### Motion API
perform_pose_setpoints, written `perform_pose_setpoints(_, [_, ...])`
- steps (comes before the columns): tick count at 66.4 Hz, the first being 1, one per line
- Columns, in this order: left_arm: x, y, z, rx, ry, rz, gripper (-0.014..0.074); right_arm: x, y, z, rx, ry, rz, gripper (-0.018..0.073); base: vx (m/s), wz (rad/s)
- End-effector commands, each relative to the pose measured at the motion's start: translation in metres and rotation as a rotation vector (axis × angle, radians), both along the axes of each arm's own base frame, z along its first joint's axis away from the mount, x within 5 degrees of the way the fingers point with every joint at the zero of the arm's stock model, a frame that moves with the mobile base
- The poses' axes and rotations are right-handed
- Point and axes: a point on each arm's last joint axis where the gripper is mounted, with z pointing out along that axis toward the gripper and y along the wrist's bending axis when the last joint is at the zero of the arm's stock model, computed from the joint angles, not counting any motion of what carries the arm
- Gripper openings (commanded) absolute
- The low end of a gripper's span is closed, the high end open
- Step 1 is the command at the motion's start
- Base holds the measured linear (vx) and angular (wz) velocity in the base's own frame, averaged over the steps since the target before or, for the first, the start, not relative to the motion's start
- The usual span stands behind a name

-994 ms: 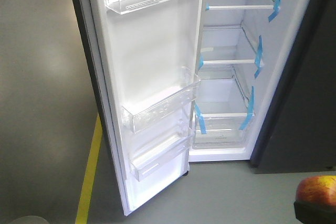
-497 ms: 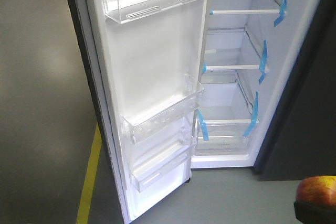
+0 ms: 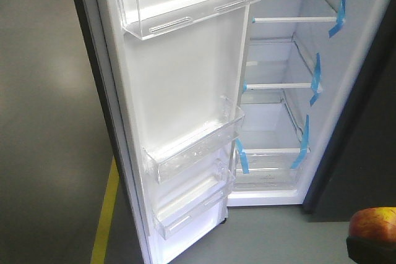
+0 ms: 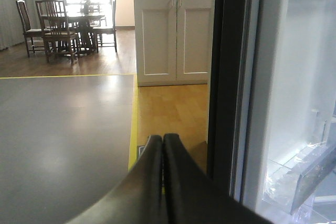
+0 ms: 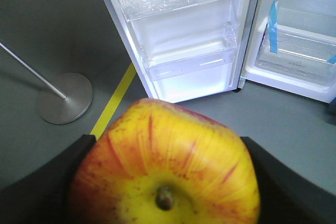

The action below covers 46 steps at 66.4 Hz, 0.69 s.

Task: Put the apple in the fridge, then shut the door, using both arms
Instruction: 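Approach the refrigerator door bins and stop in front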

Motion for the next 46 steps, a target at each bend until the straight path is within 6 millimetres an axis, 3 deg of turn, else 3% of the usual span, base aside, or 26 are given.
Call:
perform_pose_setpoints(1, [-0.0024,0.0001,0.0134,-0.008,-0.106,0.0,-0.0006,0.0038,0.0012,0.0111,0.032,-0.069,-0.01,0.0119,0.06,0.01])
perform_pose_setpoints(46, [-0.0024,0.0001,0.0134,-0.008,-0.106,0.0,-0.0006,0.0038,0.0012,0.0111,0.032,-0.069,-0.01,0.0119,0.06,-0.01])
